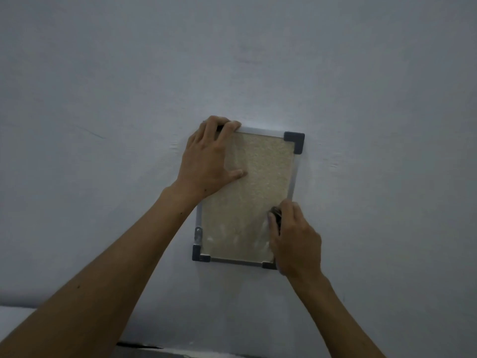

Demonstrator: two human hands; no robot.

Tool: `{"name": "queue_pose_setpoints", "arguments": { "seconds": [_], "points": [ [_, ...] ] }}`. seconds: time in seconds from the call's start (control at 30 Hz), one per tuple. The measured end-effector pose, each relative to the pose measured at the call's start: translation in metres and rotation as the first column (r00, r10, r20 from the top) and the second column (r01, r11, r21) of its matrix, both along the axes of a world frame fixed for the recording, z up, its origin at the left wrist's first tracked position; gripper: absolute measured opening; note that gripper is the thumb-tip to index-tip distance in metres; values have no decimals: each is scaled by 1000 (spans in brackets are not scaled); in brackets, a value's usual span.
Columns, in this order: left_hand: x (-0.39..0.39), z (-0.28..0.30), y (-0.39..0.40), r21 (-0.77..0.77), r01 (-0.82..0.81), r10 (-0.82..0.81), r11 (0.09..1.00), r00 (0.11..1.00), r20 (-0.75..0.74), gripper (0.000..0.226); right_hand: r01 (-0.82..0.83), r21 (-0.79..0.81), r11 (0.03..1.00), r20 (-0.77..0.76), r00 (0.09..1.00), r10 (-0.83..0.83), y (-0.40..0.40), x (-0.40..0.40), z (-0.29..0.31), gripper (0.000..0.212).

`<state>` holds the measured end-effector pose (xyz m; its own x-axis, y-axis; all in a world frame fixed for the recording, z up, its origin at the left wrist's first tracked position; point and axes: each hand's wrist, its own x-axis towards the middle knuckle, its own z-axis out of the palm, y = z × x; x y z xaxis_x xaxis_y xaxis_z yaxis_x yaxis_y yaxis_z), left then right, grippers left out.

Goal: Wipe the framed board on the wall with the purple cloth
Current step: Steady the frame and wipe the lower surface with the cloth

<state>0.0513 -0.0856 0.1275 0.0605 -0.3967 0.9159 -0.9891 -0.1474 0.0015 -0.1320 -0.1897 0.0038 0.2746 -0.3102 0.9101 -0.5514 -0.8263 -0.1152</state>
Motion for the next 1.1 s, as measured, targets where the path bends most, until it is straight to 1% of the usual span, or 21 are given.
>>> {"name": "queue_pose_setpoints", "arguments": {
  "seconds": [0.07, 0.17, 0.2, 0.23, 0.33, 0.37, 0.47, 0.5, 0.53, 0.6, 0.63, 0.67, 0.73, 0.77, 0.8, 0.9, 0.93, 1.03, 1.07, 1.1],
  "points": [
    [-1, -1, -1, -3, 3, -3, 1000, 1000, -1, 94, 8, 4, 1000, 14, 1000, -8, 4, 4, -5, 15],
    [-1, -2, -1, 4, 10, -10, 1000, 1000, -8, 94, 1, 11, 1000, -115, 993, 0, 9, 5, -23, 14],
    [0, -1, -1, 3, 8, -8, 1000, 1000, -8, 94, -2, 0, 1000, -129, 992, 2, 7, 4, -23, 15],
    [0, -1, -2, 0, 6, -6, 1000, 1000, -8, 94, -6, -2, 1000, -110, 994, 5, 4, 4, -20, 16],
    [0, 0, -1, -2, 11, -11, 1000, 1000, -7, 93, -2, 33, 999, 36, 999, 1, 6, 5, -10, 18],
    [0, 0, -1, -3, 12, -12, 1000, 1000, -10, 93, 6, 37, 999, 39, 999, -7, 8, 8, -12, 18],
    [-1, -1, -1, 0, 20, -20, 1000, 1000, -16, 93, 17, -39, 999, -66, 998, -20, 12, 12, -30, 15],
    [0, -1, -1, -3, 23, -23, 1000, 1000, -14, 93, 19, -41, 999, -59, 998, -21, 10, 11, -32, 15],
    [0, -2, 0, -9, 26, -26, 1000, 1000, -12, 93, 28, -5, 1000, -13, 1000, -28, 7, 10, -31, 16],
    [-1, -1, 0, -13, 29, -29, 999, 1000, -8, 94, 55, 114, 992, 141, 987, -71, 10, 13, -28, 17],
    [-1, -1, 0, -11, 33, -33, 999, 999, -8, 94, 76, 152, 986, 179, 979, -103, 13, 16, -29, 16],
    [-1, -1, 0, -12, 34, -34, 999, 999, -10, 94, 93, 151, 984, 163, 980, -117, 18, 21, -32, 14],
    [-1, -1, 0, -3, 35, -35, 999, 999, -9, 94, 106, 76, 991, 53, 992, -110, 24, 27, -42, 10],
    [-1, -1, 0, 0, 34, -34, 999, 999, -7, 95, 97, 49, 994, 26, 995, -98, 23, 27, -43, 10],
    [-1, -1, 0, 3, 34, -34, 999, 999, -6, 95, 89, 51, 995, 40, 995, -91, 19, 24, -42, 12],
    [-2, 0, 0, 8, 32, -32, 999, 999, -10, 95, 72, 139, 988, 192, 977, -98, 14, 18, -34, 16],
    [-2, 1, 0, 9, 31, -30, 999, 999, -9, 95, 79, 134, 988, 181, 978, -103, 15, 18, -36, 16],
    [-2, 0, 1, 12, 26, -26, 1000, 1000, -3, 95, 90, -16, 996, -9, 996, -90, 14, 16, -45, 11],
    [-1, -1, 0, 9, 28, -28, 1000, 1000, -3, 95, 88, -41, 995, -31, 995, -90, 10, 12, -44, 12],
    [-1, -1, 0, 7, 30, -30, 1000, 1000, -5, 95, 92, -30, 995, -14, 996, -93, 5, 8, -41, 15]
  ]
}}
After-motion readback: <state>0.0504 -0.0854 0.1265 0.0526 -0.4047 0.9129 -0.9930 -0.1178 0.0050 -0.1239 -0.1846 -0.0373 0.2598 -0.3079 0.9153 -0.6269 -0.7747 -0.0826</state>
